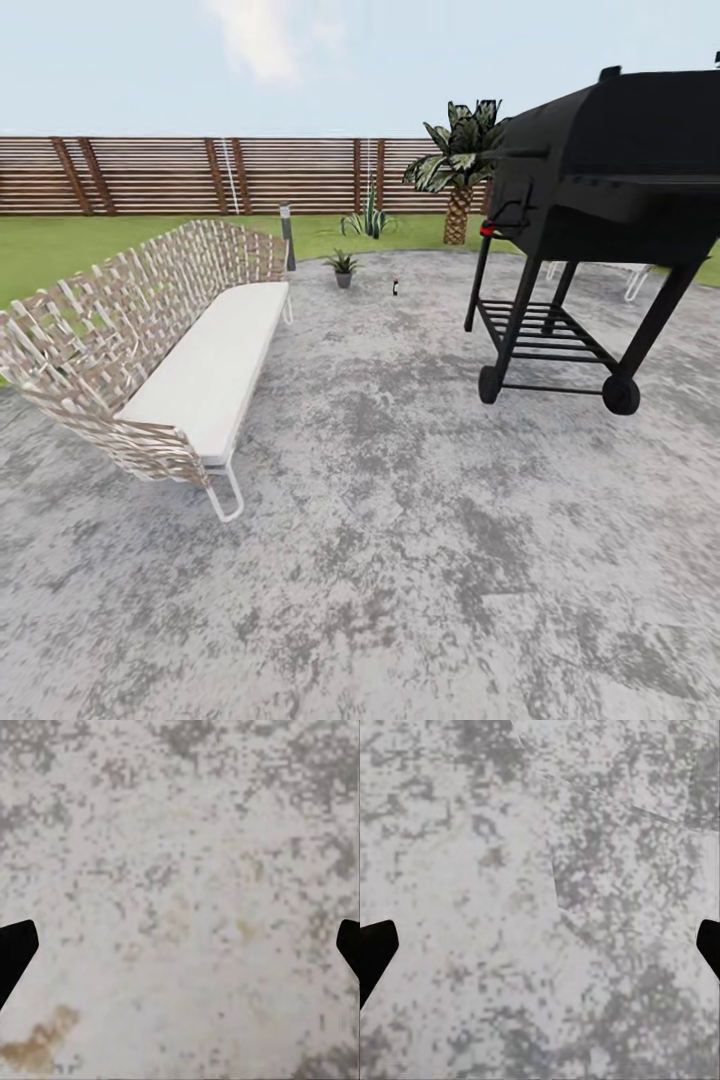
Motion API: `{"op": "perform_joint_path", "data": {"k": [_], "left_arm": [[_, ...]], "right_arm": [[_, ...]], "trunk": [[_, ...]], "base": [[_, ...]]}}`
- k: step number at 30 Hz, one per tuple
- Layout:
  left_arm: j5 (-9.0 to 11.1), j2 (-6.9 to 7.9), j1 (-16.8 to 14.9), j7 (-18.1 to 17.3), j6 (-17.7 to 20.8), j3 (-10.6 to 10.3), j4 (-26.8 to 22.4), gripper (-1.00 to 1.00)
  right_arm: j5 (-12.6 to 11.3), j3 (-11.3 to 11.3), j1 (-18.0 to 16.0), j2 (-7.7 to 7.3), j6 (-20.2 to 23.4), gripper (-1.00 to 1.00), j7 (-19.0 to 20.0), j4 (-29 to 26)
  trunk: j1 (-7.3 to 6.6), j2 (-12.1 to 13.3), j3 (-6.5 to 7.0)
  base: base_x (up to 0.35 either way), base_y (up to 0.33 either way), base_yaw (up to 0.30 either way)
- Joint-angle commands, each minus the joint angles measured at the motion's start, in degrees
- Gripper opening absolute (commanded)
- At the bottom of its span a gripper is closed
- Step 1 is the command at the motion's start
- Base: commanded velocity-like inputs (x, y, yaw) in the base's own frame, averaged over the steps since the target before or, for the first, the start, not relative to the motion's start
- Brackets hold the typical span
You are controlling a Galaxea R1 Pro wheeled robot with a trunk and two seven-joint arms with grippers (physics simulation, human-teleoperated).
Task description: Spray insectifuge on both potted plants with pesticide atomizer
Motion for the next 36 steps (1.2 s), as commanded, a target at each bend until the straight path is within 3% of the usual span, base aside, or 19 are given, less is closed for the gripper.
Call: {"op": "perform_joint_path", "data": {"k": [1,14,36], "left_arm": [[0.07,0.01,-0.03,-0.07,-0.18,-0.02,0.06,1.0],[0.07,0.01,-0.03,-0.07,-0.18,-0.02,0.05,1.0],[0.07,0.01,-0.03,-0.07,-0.18,-0.02,0.05,1.0]], "right_arm": [[-0.04,-0.1,-0.04,0.01,-0.19,1.0,0.08,0.04],[-0.04,-0.09,-0.01,0.01,-0.19,1.0,0.0,0.09],[-0.27,-0.09,-0.03,0.01,-0.19,1.0,0.0,0.03]], "trunk": [[0.03,-0.01,0.04],[0.03,-0.01,0.74],[0.03,-0.01,0.75]], "base": [[0.338,0.0,0.0],[0.337,-0.03,0.0],[0.308,-0.178,0.0]]}}
